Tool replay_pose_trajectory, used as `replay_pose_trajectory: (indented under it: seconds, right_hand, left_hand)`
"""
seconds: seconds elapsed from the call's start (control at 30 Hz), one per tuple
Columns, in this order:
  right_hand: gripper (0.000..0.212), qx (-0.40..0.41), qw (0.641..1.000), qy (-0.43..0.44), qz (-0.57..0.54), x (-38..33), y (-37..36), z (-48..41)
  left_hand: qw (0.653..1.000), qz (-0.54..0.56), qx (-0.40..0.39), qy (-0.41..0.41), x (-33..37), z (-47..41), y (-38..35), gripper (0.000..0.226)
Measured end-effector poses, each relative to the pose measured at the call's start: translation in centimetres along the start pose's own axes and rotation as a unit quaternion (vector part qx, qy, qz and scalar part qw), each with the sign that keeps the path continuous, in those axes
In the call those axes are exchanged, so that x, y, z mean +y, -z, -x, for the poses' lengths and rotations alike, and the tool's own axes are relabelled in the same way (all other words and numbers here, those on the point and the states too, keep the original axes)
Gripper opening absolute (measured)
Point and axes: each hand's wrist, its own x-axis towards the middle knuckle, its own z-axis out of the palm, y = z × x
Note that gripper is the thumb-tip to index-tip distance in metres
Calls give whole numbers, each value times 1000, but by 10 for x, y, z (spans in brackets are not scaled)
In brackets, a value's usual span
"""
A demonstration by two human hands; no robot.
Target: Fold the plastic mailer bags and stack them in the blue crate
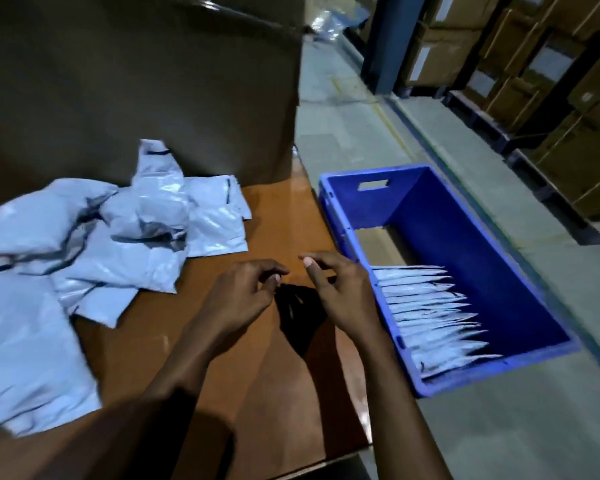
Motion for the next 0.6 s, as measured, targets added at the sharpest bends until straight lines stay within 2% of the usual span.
replay_pose_trajectory:
  seconds: [0.17, 0.27, 0.4, 0.5, 0.6]
  right_hand:
    - [28, -40, 999, 16, 20, -32, -84, -5]
    - [27, -25, 996, 26, 83, -43, -122, -15]
    - [26, 1, 995, -4, 104, -46, -155, -38]
    - [37, 24, 992, -44, 114, -38, -172, -65]
    - [60, 17, 989, -100, 108, -30, -189, -86]
  left_hand:
    - [999, 3, 28, 23, -60, 17, 35, 24]
    - [996, -39, 70, 44, -84, 8, 45, 34]
    - [986, -103, 123, 44, -110, -14, 49, 45]
    - [981, -93, 169, 20, -128, -32, 46, 38]
    - [975, -100, 196, -4, -145, -42, 39, 36]
